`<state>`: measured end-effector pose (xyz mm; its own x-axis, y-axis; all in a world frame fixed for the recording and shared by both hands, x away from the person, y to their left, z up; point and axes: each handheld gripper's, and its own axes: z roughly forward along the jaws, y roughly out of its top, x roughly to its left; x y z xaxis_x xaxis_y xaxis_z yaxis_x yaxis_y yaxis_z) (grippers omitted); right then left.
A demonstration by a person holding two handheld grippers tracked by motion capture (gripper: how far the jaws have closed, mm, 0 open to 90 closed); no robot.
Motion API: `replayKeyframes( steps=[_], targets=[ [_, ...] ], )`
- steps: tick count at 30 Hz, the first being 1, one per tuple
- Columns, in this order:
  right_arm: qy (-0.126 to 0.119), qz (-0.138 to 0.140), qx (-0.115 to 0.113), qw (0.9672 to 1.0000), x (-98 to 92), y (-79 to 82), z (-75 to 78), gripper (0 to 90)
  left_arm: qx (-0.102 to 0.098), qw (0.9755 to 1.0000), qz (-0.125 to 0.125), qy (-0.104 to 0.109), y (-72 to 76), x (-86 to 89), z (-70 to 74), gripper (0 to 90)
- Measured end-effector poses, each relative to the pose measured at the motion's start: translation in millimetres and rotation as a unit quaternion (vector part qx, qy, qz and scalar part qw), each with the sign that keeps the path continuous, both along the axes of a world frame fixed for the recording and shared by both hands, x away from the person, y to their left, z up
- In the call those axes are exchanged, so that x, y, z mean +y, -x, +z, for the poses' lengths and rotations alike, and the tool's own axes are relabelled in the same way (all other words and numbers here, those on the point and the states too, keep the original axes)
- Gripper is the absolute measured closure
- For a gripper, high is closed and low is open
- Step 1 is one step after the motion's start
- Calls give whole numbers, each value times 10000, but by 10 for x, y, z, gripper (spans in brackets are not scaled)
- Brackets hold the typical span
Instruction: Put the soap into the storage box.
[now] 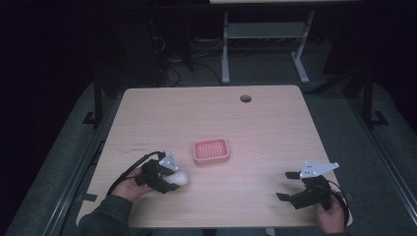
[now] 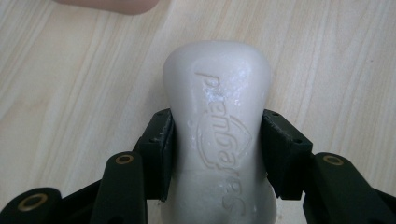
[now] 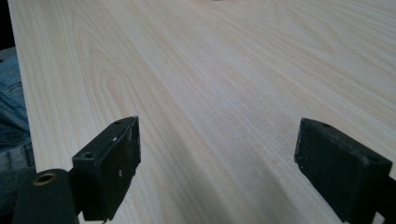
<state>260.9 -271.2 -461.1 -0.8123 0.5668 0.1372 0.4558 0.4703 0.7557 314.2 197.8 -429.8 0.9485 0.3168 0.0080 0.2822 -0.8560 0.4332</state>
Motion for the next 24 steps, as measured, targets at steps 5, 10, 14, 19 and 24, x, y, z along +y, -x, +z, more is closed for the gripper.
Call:
replayKeyframes(
  steps=[5, 10, 14, 19, 24],
  targets=[
    [-32, -1, -26, 10000, -17, 1, 4, 142, 53, 10000, -20, -40, -59, -54, 25, 492],
    [-52, 7, -26, 10000, -22, 0, 4, 142, 99, 9999, -75, -83, -112, -97, 65, 492],
    [-70, 7, -26, 10000, -23, 3, 4, 141, 103, 9998, -113, -120, -152, -134, 84, 492],
    [-71, 11, -10, 10000, -24, -2, -3, 141, 104, 9998, -145, -96, -213, -179, 114, 492],
    [-92, 8, -22, 10000, -32, -2, -5, 141, 110, 9998, -170, -68, -273, -209, 154, 492]
  ],
)
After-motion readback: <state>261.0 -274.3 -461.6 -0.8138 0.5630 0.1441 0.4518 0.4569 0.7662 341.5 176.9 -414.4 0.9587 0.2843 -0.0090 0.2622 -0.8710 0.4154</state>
